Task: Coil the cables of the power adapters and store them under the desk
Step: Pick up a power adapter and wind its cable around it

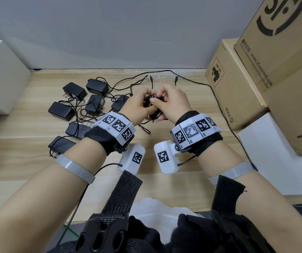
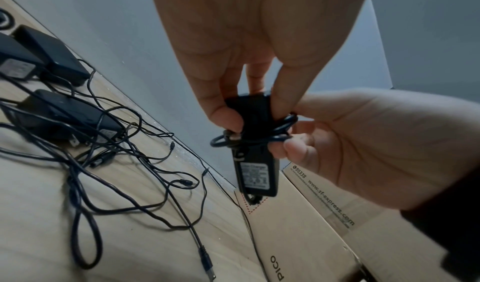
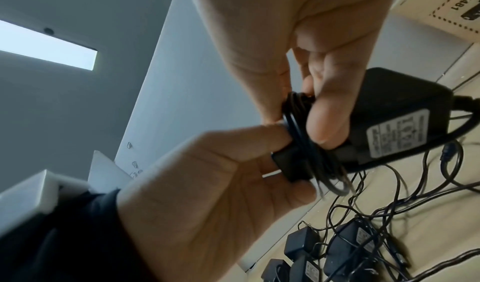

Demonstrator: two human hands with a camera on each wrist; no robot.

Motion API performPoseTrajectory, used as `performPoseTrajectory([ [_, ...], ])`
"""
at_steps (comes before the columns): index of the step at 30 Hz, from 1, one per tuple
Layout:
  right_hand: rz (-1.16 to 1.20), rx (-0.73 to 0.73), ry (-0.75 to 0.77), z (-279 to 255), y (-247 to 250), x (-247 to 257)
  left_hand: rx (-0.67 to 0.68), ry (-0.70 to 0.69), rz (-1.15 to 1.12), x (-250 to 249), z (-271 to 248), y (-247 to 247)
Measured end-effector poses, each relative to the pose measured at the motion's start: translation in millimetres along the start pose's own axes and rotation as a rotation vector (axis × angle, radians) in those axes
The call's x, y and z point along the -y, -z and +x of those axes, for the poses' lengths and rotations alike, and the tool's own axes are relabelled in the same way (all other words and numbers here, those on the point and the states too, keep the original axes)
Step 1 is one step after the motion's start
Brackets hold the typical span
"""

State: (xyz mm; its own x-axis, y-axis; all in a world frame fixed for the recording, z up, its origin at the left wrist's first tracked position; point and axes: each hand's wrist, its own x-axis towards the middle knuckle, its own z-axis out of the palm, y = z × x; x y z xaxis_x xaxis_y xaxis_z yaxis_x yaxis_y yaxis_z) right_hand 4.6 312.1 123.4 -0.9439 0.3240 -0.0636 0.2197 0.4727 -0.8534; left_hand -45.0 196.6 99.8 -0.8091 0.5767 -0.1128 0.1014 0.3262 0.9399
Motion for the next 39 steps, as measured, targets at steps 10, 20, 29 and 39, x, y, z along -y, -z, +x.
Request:
performPoseTrajectory([
  [10,-0.528,-0.065,0.068,-1.3,-1.1,3.2,0.07,0.051,-0.074,7.1,1.5,4.5],
  [20,0.275,-0.185,0.0,9.2,-3.6,-11.4,0.183,0.141,-0.384,16.6,-4.1,4.5],
  [29,0.664,-0.088,-0.173,9.0,-3.4,-30.8,0.205,0.132,-0.365,23.9,-6.5,10.9],
  [39,0.251,0.361,-0.198,-3.7,5.9,-41.0,0.02,0.166,-0.232,26.9,-3.5,10.2],
])
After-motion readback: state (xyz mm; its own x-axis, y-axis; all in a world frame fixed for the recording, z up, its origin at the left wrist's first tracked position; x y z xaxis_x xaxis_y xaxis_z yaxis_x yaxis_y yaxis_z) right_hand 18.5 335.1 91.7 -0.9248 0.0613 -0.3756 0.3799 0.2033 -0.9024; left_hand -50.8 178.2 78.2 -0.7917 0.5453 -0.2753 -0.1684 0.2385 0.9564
